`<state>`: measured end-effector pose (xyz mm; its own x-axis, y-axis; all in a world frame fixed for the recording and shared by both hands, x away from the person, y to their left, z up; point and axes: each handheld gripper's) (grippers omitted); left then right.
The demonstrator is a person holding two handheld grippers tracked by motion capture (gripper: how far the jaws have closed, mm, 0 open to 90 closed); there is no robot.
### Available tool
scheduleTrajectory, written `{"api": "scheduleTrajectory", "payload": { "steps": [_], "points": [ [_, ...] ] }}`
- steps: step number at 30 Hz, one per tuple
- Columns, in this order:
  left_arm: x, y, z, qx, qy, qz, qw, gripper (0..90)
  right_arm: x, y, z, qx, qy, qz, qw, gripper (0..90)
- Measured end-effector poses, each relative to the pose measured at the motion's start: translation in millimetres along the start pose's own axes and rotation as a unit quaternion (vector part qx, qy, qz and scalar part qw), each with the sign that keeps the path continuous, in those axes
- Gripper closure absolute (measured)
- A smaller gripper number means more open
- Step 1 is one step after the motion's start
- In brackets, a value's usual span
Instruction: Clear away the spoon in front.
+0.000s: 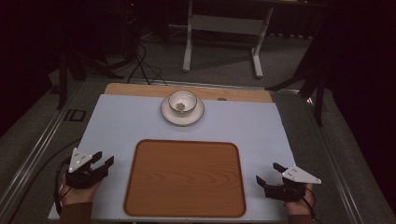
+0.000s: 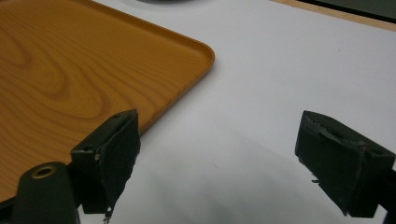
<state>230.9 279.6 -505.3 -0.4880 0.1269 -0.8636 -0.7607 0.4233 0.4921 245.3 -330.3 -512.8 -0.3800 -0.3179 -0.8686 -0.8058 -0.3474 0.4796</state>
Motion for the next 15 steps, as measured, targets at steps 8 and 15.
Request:
{"api": "scheduleTrajectory", "payload": {
  "steps": [8, 15],
  "points": [
    [-0.4, -0.2, 0.5, -0.003, 0.004, -0.006, 1.0000, 50.0, 0.2, 0.0, -0.3, 0.002, 0.000, -0.001, 1.0000, 13.9],
    [-4.5, 0.5, 2.8, 0.015, 0.026, -0.020, 0.9994, 50.4, 0.1, 1.2, -3.6, 0.010, -0.006, -0.006, 0.9999, 14.0]
  ]
}}
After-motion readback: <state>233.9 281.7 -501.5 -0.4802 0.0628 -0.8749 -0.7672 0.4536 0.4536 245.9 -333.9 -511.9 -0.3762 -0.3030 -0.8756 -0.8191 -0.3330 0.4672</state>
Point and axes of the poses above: each handheld gripper's, and its own axes: y roughly backward along the jaws, x roughly out of its underside, z roughly to its left, and after that the axes turned 10 degrees about x, right-handed
